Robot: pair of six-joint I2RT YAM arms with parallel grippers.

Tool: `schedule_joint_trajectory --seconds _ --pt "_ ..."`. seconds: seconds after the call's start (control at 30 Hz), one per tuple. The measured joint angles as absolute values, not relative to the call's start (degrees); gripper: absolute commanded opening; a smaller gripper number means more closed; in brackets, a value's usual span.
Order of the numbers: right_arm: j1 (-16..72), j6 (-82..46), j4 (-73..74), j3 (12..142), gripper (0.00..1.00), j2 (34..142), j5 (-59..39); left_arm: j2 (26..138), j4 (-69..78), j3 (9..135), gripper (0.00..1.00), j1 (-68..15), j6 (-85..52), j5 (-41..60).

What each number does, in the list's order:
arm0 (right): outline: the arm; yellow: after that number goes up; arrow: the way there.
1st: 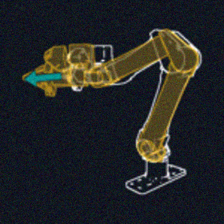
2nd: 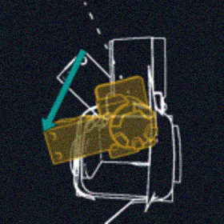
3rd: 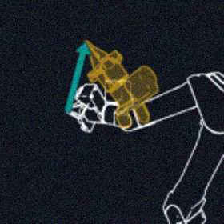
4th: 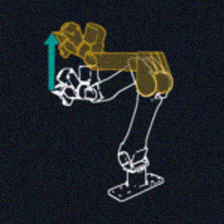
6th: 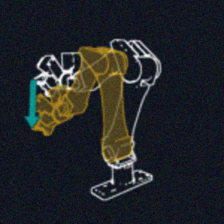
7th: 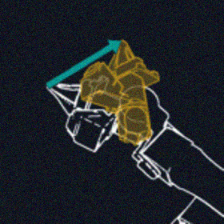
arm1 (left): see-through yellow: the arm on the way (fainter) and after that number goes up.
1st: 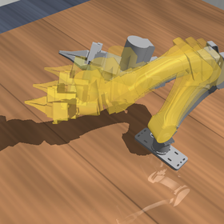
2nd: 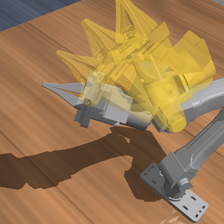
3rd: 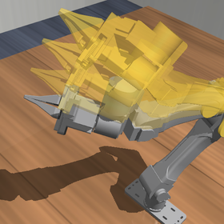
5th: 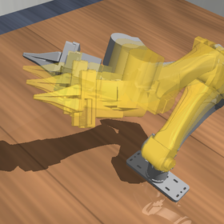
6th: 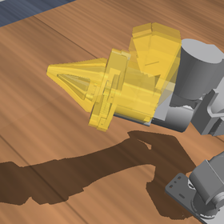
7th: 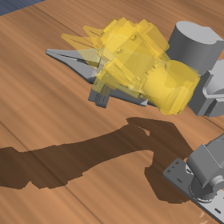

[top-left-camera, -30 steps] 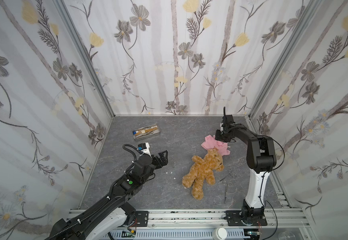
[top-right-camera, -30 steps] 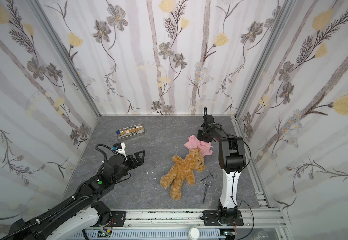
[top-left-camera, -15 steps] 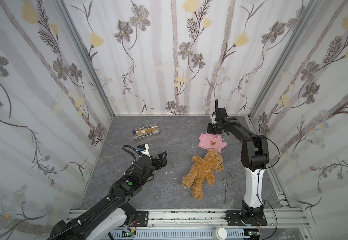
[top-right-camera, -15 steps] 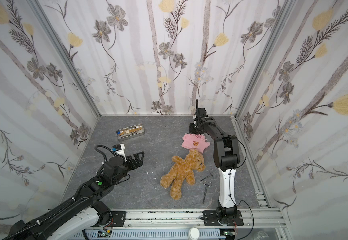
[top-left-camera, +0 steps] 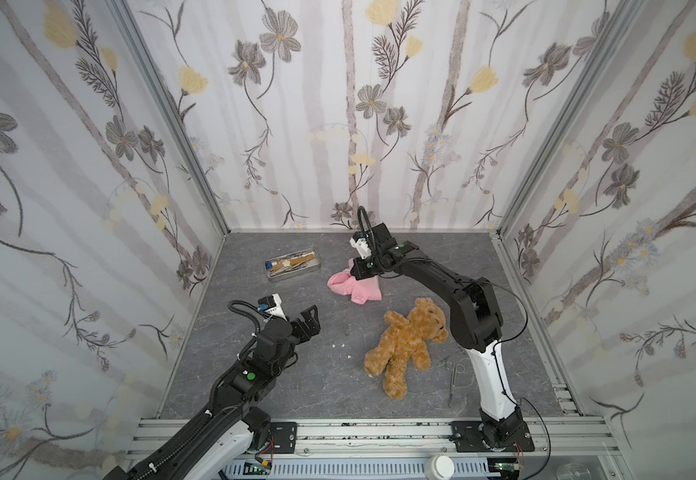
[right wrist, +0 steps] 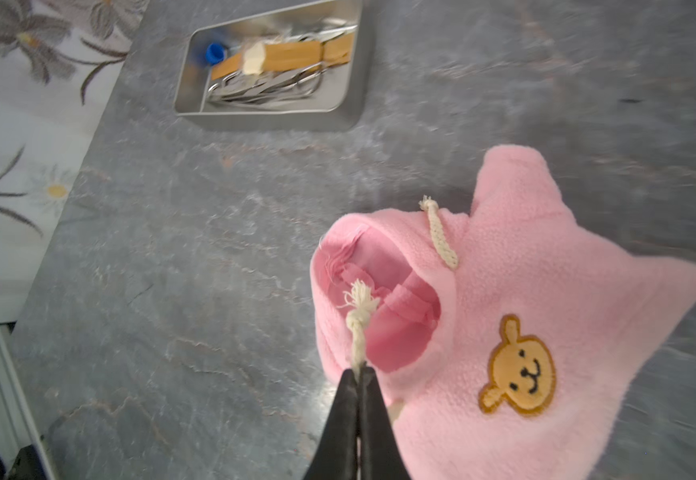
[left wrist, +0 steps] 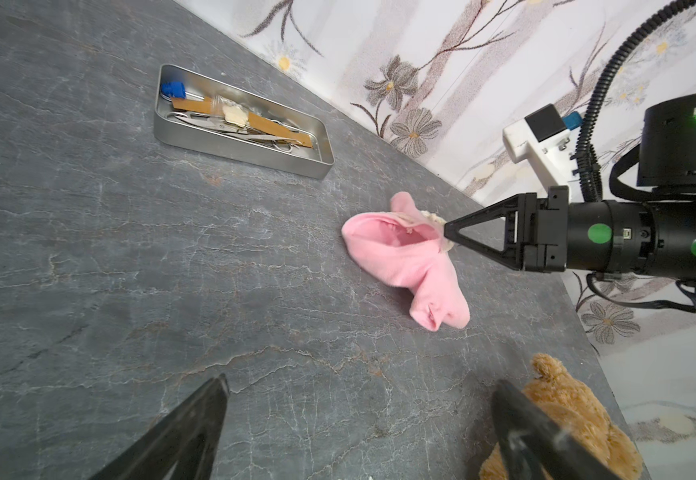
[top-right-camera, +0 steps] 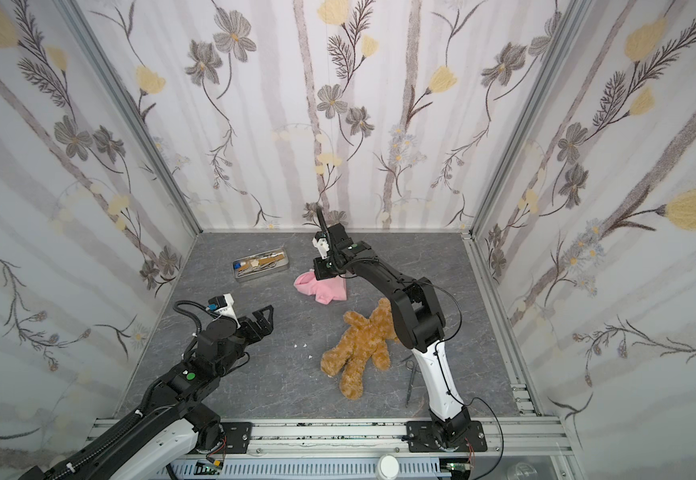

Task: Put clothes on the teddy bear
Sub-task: 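Drag the pink hoodie with the right gripper toward the left gripper, then grasp the hoodie near the bear patch with left gripper while right releases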

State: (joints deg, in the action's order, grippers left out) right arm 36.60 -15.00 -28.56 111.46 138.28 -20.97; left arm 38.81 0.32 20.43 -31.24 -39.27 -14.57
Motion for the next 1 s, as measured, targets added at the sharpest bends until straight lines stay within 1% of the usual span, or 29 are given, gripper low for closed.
schedule_joint_trajectory --seconds 0.13,0.17,0.27,0.3,0.33,0.4,0.5,0.6,0.67,0.73,0.77,0.87,0.93,0.97,1.0 --pt "39.9 -18.7 -25.7 112.4 0.05 140.8 -24.2 37.4 -1.1 19.6 1.00 -31.1 -39.6 -14.9" --pt "40.8 -19.9 -24.9 112.9 0.08 141.6 -25.1 37.1 -1.6 19.5 1.00 -31.1 -39.7 -14.9" --pt "42.5 -22.9 -22.4 113.9 0.18 143.0 -27.5 36.1 -2.0 19.5 1.00 -31.1 -40.3 -14.9" --pt "43.0 -23.6 -21.6 114.1 0.26 143.3 -28.7 35.5 -2.0 19.4 1.00 -31.1 -40.6 -14.9" --pt "43.3 -24.1 -21.1 114.1 0.31 143.3 -29.6 35.0 -2.0 19.2 1.00 -31.1 -40.7 -14.9" --pt "43.4 -25.0 -19.9 114.2 0.37 143.1 -31.7 34.2 -2.3 18.7 0.98 -31.1 -41.2 -14.9" --pt "42.0 -25.2 -19.8 113.9 0.41 141.4 -32.2 35.1 -2.7 18.4 0.92 -31.1 -42.1 -14.8" --pt "40.0 -24.9 -20.4 111.4 0.43 137.3 -31.6 38.8 -3.3 19.1 0.89 -31.1 -42.2 -14.0" --pt "39.2 -24.8 -19.5 111.2 0.45 136.2 -30.8 38.9 -3.6 19.2 0.87 -31.1 -42.2 -13.8" --pt "36.8 -23.0 -14.5 101.9 0.48 131.5 -30.1 46.6 -4.4 23.4 0.84 -32.0 -41.7 -14.5" --pt "34.7 -23.1 -16.9 96.8 0.49 127.9 -28.9 53.9 -2.3 27.3 0.83 -32.6 -40.2 -14.0" --pt "28.2 -23.0 -16.5 85.4 0.53 117.3 -21.5 67.5 -0.9 34.5 0.79 -34.9 -38.1 -13.8" --pt "26.8 -22.8 -14.3 79.0 0.56 109.1 -19.1 76.2 0.0 40.1 0.77 -36.1 -35.9 -14.2" --pt "26.2 -22.8 -12.0 75.7 0.61 105.3 -18.7 79.9 0.2 42.6 0.77 -36.4 -35.4 -14.5" --pt "25.6 -22.4 -9.9 72.8 0.63 102.5 -17.6 83.5 0.2 45.2 0.76 -36.5 -34.2 -14.7"
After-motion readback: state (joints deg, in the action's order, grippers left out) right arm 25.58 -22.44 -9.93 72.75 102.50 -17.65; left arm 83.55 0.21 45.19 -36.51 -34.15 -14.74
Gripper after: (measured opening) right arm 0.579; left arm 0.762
